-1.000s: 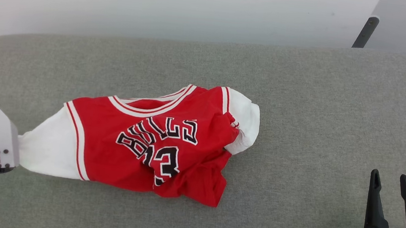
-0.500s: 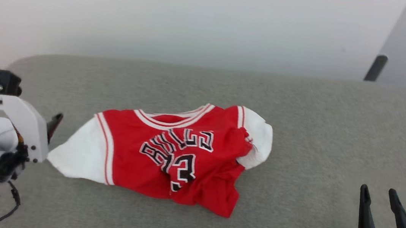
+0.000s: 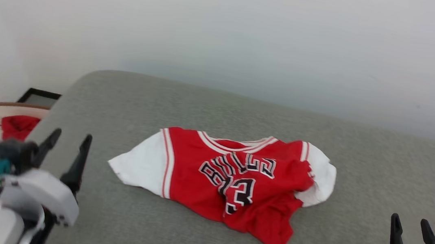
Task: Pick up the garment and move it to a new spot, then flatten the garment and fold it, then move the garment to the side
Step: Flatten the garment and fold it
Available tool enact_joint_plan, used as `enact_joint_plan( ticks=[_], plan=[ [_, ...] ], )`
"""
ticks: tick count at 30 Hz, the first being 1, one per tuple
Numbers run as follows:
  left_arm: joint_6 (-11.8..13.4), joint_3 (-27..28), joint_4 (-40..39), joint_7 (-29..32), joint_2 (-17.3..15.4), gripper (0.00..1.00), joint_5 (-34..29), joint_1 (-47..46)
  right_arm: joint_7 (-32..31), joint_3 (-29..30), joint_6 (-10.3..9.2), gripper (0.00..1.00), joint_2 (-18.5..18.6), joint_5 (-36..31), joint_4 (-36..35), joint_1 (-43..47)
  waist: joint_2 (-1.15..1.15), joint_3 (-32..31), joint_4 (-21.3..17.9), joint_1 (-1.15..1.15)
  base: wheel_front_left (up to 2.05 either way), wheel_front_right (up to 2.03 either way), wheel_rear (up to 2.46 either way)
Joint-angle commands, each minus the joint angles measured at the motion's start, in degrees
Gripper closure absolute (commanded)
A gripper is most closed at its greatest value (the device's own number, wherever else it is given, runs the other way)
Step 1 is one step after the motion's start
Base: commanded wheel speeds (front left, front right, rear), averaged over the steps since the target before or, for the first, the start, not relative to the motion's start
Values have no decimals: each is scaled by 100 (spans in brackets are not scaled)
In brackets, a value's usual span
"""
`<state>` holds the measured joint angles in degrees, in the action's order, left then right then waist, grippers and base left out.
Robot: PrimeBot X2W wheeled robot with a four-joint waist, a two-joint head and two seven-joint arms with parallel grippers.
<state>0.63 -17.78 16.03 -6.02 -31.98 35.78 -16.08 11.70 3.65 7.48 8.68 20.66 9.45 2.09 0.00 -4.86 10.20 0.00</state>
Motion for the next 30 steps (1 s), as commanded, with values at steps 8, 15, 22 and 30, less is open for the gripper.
enact_joint_plan(
  ticks=[8,15,22,30],
  plan=[
    [337,223,-554,-815,226,0,-207,815,-407,223,2,0,247,159,90,-128,0,-107,768,0,0,0,0],
    [426,514,-919,-918,684,0,-312,1230,-1264,409,2,0,511,331,355,-502,0,168,1226,0,0,0,0],
    [175,737,-1117,-910,1261,0,-677,1182,-2392,415,2,0,788,425,580,-1019,0,745,1632,0,0,0,0],
    [-231,1022,-1064,-911,1838,0,-1100,984,-3371,374,2,0,716,197,951,-1527,0,1259,1921,0,0,0,0]
  ],
)
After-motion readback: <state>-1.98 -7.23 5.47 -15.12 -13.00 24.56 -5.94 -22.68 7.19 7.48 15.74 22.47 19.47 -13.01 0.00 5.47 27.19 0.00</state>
